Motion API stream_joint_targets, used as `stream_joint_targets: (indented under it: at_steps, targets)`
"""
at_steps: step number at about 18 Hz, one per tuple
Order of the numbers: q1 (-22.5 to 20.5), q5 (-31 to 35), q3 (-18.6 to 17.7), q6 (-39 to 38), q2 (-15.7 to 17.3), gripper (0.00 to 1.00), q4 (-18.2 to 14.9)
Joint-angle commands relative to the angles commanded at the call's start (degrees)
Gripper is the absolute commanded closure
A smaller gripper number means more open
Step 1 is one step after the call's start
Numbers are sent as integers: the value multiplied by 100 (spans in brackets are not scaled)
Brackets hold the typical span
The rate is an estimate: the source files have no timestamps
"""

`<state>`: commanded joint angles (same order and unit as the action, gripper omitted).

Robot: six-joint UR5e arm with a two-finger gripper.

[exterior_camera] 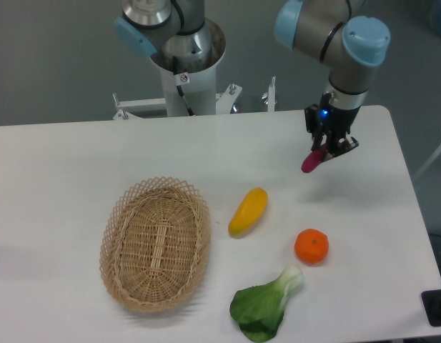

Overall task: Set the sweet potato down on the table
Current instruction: 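Carry the purple sweet potato in the gripper and lower it toward the table, then open the gripper to release the sweet potato onto the table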

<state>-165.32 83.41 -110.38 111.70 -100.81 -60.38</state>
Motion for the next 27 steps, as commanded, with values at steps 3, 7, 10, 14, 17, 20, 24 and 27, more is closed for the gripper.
stream_joint_targets:
  at_steps: [3,7,10,14,17,20,24,27]
  targets:
    - [-9,9,-194,98,0,69,122]
    - [9,9,-449,19,-53,67,535]
    - [0,0,-581,19,-105,66,615]
    - [9,9,-660,10,-114,66,747]
    - [9,-9,-669,-78,-123,60,756]
    - [0,-9,-642,-78,-123,44,756]
    - [0,-9,-616,-87,-123,24,773]
    - [0,-9,-537,-96,-114,12,774]
